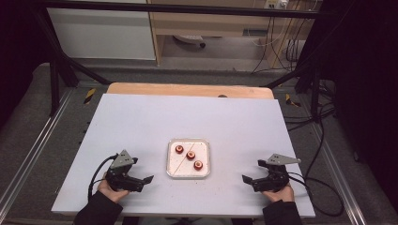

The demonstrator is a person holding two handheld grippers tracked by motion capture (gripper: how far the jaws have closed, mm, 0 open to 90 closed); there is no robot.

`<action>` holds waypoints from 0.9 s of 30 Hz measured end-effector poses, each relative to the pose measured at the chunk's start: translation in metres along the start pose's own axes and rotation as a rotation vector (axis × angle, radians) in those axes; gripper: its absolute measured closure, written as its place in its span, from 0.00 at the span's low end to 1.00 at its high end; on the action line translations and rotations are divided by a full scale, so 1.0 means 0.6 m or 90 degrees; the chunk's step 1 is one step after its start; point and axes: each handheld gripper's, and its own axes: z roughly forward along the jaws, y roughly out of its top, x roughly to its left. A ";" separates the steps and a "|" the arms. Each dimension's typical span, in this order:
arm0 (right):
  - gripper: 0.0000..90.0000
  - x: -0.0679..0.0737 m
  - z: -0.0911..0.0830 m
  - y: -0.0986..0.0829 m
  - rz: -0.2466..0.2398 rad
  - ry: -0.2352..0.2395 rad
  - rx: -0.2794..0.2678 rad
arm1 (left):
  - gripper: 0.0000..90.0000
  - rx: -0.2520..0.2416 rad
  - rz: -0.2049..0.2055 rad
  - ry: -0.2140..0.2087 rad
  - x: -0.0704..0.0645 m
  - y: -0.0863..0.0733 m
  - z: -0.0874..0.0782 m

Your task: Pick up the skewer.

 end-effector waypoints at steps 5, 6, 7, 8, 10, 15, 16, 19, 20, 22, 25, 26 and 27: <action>0.01 0.001 0.002 -0.001 -0.001 -0.001 0.003 | 0.05 -0.001 0.008 -0.001 -0.013 0.017 0.001; 0.01 0.001 0.002 0.000 -0.003 -0.002 0.003 | 0.06 -0.002 0.010 -0.002 -0.016 0.021 0.001; 0.01 0.002 0.002 0.000 -0.004 -0.002 0.003 | 0.06 -0.003 0.015 -0.001 -0.019 0.026 0.001; 0.01 0.002 0.002 0.000 -0.004 -0.002 0.003 | 0.06 -0.003 0.017 0.000 -0.022 0.030 0.001; 0.01 0.003 0.003 0.000 -0.004 -0.002 0.007 | 0.07 -0.003 0.017 -0.001 -0.028 0.039 0.004; 0.01 0.003 0.002 0.000 -0.005 -0.002 0.008 | 0.09 0.005 0.015 -0.001 -0.039 0.059 0.017; 0.01 0.003 0.002 0.000 -0.005 -0.002 0.008 | 0.09 0.007 0.015 -0.003 -0.042 0.063 0.020; 0.01 0.003 0.002 0.000 -0.004 -0.002 0.008 | 0.14 0.013 0.025 -0.006 -0.050 0.076 0.031; 0.01 0.004 0.003 0.000 -0.001 -0.001 0.009 | 0.15 0.015 0.025 -0.010 -0.053 0.080 0.034; 0.01 0.004 0.003 0.000 -0.002 -0.001 0.009 | 0.16 0.019 0.024 -0.016 -0.058 0.087 0.042; 0.01 0.003 0.002 0.000 -0.003 -0.001 0.008 | 0.20 0.031 0.022 -0.019 -0.065 0.094 0.057; 0.01 0.003 0.002 0.000 -0.004 -0.001 0.007 | 0.21 0.035 0.021 -0.021 -0.067 0.097 0.062; 0.01 0.004 0.002 0.000 -0.002 -0.001 0.008 | 0.25 0.039 0.021 -0.023 -0.069 0.099 0.067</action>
